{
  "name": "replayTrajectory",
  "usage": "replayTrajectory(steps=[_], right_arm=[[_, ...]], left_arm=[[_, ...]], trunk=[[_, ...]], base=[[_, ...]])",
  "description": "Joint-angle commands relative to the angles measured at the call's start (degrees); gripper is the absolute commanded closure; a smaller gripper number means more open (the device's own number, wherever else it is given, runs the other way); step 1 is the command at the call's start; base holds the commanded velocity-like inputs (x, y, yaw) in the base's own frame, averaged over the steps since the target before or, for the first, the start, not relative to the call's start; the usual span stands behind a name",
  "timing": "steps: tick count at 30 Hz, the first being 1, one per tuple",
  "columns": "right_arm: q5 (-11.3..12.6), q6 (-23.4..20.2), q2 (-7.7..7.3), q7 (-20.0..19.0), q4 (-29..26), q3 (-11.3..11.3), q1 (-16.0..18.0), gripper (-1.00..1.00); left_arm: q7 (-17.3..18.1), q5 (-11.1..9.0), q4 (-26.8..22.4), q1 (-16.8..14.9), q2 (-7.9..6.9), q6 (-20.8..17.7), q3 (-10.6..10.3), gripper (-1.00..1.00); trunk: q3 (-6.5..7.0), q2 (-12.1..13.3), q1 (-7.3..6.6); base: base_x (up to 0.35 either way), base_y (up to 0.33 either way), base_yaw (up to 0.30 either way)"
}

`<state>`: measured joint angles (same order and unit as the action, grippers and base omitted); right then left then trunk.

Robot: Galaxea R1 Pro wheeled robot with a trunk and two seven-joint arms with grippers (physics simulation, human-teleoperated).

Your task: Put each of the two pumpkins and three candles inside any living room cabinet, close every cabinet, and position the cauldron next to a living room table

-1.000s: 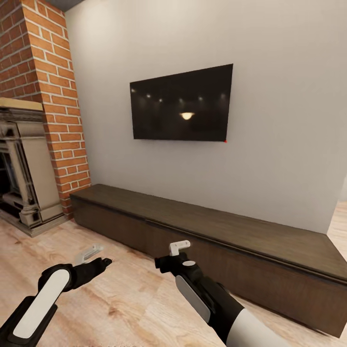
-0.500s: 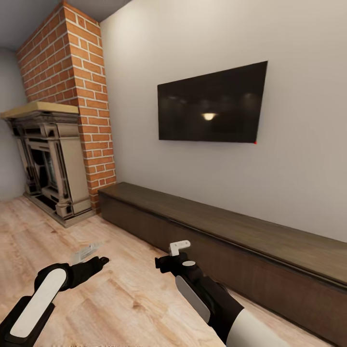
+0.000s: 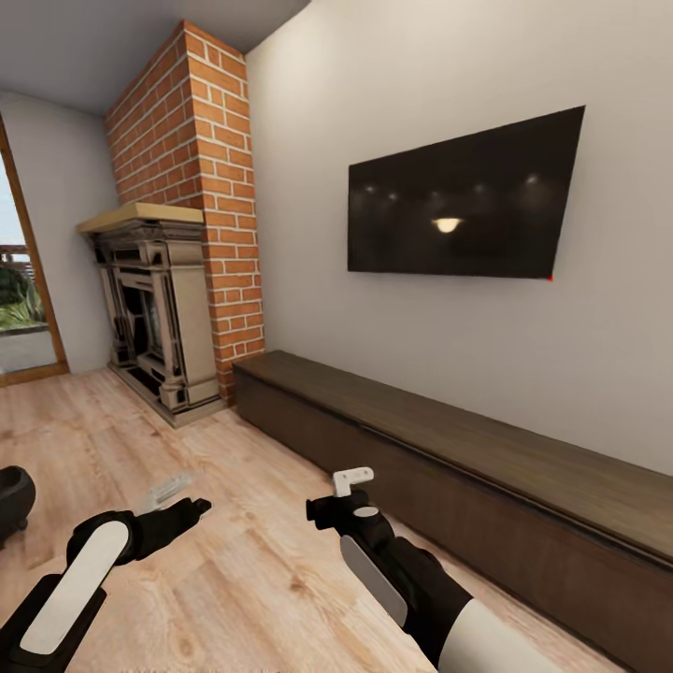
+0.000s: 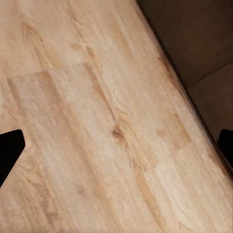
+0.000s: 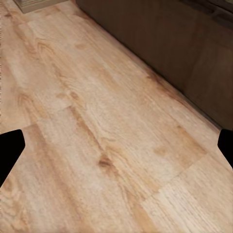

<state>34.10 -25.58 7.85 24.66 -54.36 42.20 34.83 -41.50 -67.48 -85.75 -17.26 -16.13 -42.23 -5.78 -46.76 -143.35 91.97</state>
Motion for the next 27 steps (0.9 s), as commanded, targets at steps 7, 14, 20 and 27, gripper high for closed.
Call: replayTrajectory(steps=[7,14,20,27], right_arm=[[0.4,-0.1,-0.11,1.1,0.0,0.2,0.1,-1.0],[0.3,-0.1,-0.12,1.2,0.0,0.3,0.1,-1.0],[0.3,-0.1,-0.12,1.3,0.1,0.3,0.1,-1.0],[0.3,-0.1,-0.12,1.4,0.2,0.4,0.1,-1.0]], left_arm=[[-0.6,-0.5,0.0,-0.1,-0.2,0.0,-0.1,-1.0],[-0.6,-0.4,0.4,0.0,-0.49,0.1,2.1,-1.0],[-0.5,-0.4,2.5,0.0,-0.5,0.0,5.7,-1.0],[-0.4,-0.4,4.0,0.0,-0.56,0.0,6.3,-1.0]], trunk=[[-0.07,0.0,-0.01],[-0.07,0.0,-0.01],[-0.07,0.0,-0.01],[-0.08,0.0,-0.01]], base=[[0.0,0.0,0.274],[0.124,0.0,0.273],[0.31,-0.007,0.273],[0.333,-0.096,0.273]])
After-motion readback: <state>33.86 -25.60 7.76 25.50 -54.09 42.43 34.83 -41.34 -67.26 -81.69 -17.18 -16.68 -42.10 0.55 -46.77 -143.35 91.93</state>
